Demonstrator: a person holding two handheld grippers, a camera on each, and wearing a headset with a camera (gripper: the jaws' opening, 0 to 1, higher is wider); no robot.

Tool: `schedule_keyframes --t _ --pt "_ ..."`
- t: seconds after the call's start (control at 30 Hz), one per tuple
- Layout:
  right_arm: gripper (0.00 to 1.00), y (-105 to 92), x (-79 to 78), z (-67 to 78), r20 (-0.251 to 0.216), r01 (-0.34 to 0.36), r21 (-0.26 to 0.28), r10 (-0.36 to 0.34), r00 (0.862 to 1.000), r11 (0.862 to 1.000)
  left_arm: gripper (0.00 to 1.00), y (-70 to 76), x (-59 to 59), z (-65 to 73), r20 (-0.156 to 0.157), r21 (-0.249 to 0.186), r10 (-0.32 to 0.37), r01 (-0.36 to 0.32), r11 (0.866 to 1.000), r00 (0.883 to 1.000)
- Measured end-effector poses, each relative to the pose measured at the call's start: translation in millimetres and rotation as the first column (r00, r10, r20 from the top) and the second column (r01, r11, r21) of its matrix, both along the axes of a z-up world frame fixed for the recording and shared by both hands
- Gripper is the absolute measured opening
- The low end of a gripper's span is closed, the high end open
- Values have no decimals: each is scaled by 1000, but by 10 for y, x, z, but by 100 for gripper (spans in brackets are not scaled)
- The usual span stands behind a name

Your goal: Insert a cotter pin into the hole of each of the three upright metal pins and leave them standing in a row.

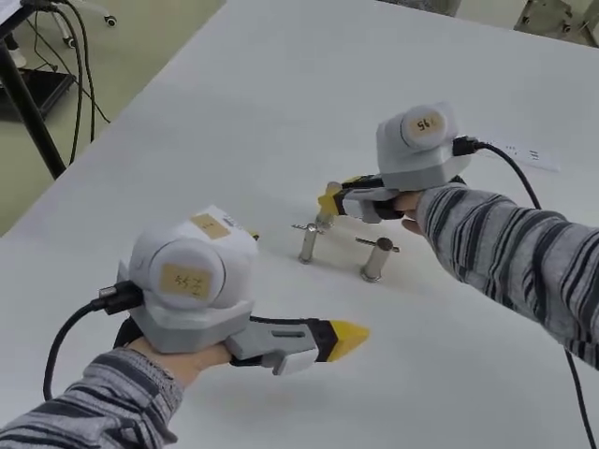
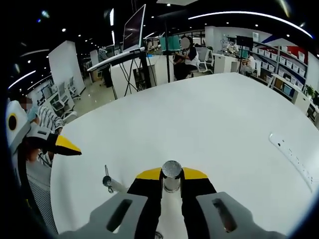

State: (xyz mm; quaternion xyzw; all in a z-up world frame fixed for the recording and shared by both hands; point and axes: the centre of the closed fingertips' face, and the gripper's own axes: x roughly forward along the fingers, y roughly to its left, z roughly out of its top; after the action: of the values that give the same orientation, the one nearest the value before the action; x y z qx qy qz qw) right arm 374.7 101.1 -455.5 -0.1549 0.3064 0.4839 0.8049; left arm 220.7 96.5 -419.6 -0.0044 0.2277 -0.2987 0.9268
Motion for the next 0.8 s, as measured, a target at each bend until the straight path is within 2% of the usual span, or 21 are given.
schedule_keyframes --t 0.2,0.53,0.8 --pt "8 -297 -98 53 15 20 -24 -20 1000 1000 96 -23 -18 2 2 8 -10 10 1000 1000" --pt "8 -718 -236 102 15 56 -42 -55 998 998 96 -48 -38 -8 6 28 -31 31 999 999" --pt "8 -1007 -493 124 35 48 -87 -45 998 995 96 -62 -47 -12 9 35 -44 43 998 999"
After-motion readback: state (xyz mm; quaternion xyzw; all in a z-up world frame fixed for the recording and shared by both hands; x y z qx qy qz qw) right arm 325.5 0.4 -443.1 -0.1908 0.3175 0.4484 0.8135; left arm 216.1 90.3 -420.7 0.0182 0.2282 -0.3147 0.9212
